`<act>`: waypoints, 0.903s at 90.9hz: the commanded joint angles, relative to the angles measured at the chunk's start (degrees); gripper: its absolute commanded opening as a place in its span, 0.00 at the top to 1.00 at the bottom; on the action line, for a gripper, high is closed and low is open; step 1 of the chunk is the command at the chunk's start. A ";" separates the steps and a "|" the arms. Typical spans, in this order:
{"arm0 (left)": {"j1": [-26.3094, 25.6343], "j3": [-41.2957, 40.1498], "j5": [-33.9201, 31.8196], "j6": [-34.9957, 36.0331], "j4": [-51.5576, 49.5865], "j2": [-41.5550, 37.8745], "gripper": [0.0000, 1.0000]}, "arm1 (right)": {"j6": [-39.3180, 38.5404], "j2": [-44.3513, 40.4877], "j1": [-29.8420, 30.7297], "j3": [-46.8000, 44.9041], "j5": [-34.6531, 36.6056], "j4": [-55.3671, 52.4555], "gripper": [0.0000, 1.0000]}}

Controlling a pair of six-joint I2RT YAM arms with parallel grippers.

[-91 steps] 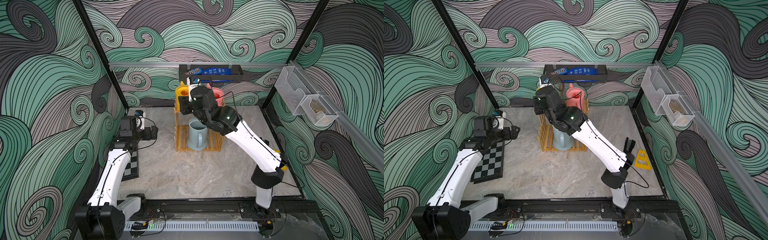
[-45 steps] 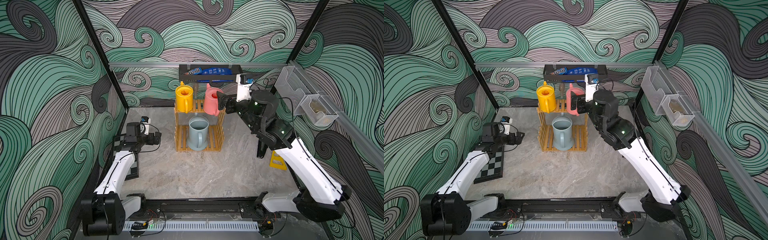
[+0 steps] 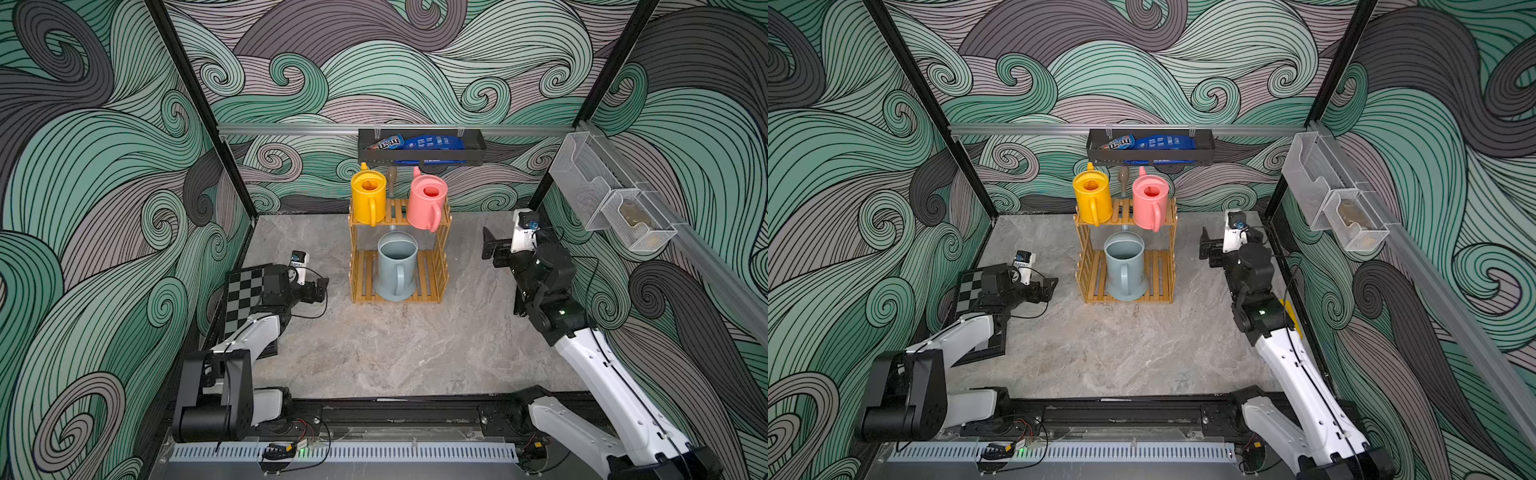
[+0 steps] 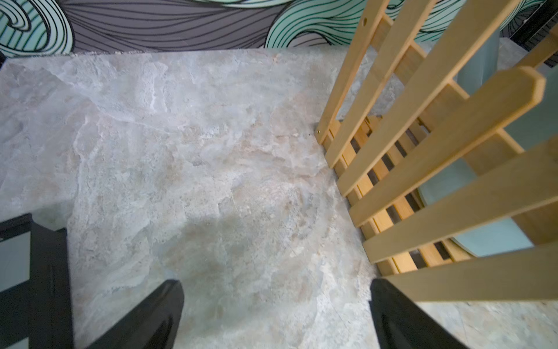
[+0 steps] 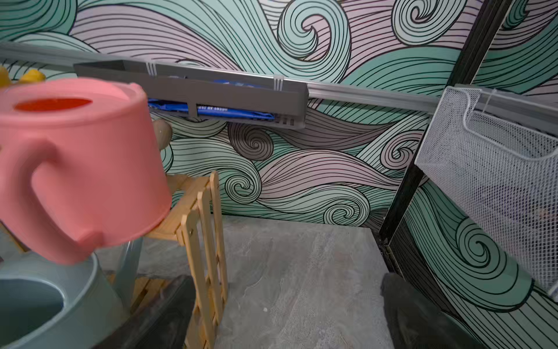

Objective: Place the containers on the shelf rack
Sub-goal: Reset both arms

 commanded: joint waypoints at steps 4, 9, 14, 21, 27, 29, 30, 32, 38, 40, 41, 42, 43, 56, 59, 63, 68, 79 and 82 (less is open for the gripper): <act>-0.12 -1.71 -0.79 1.40 12.70 3.12 0.01 | -1.43 -2.04 -2.07 -13.51 0.48 18.34 0.01; -0.11 -3.04 -2.17 0.98 15.98 4.11 0.01 | -0.82 -2.75 -3.02 -18.92 0.51 24.05 0.01; -0.12 -3.94 -3.49 0.50 19.14 5.39 0.01 | -1.05 -3.51 -3.31 -24.49 0.26 30.70 0.01; -0.07 -5.26 -4.27 -0.07 23.88 8.84 0.01 | -1.48 -2.52 -3.32 -30.04 -0.39 37.78 0.06; -0.10 -6.78 -4.69 -0.22 28.45 10.70 0.01 | -0.55 0.28 -3.32 -32.80 0.83 41.81 0.07; -0.13 -7.20 -4.52 0.02 29.58 11.41 0.01 | 0.03 1.31 -3.25 -33.46 1.04 42.73 0.07; -0.12 -7.49 -4.33 0.20 30.19 11.79 0.01 | 0.22 1.96 -3.24 -33.64 1.12 43.20 0.07; -0.11 -8.04 -4.03 0.26 31.44 12.51 0.01 | 0.58 3.29 -3.24 -34.05 1.12 44.11 0.06; -0.08 -9.70 -4.07 0.06 39.48 15.59 0.01 | 1.50 8.33 -3.28 -35.68 0.79 48.39 0.04; -0.04 -10.02 -4.23 -0.11 40.79 15.57 0.01 | 2.11 10.35 -3.25 -36.22 0.81 50.70 0.02; -0.03 -10.00 -4.36 -0.13 40.54 15.32 0.01 | 2.53 11.36 -3.24 -36.52 0.92 51.85 0.01; -0.07 -9.90 -4.74 -0.23 39.89 15.02 0.01 | 2.78 12.31 -3.24 -36.80 0.97 52.99 0.01; -0.05 -9.77 -5.10 -0.37 39.04 14.69 0.01 | 2.91 13.22 -3.28 -37.12 1.00 54.22 0.01; -0.07 -7.51 -10.55 -2.35 34.75 15.13 0.01 | 2.42 21.70 -3.30 -38.44 1.39 65.81 0.01; -0.03 -7.55 -10.52 -2.33 35.08 15.08 0.01 | 1.62 22.70 -3.31 -38.34 0.89 67.38 0.01; -0.03 -7.30 -10.63 -2.28 34.18 14.96 0.01 | 0.92 24.22 -3.39 -38.05 0.76 69.14 0.01; -0.10 -7.30 -10.68 -2.18 34.44 15.06 0.01 | 0.68 25.81 -3.53 -37.60 0.68 70.90 0.01; -0.27 -6.79 -10.68 -1.90 33.48 15.15 0.01 | 4.47 30.21 -5.65 -37.03 -0.33 73.95 0.01; -0.41 -6.55 -10.73 -1.70 33.02 15.15 0.01 | 5.46 32.29 -6.44 -37.15 -0.48 75.81 0.01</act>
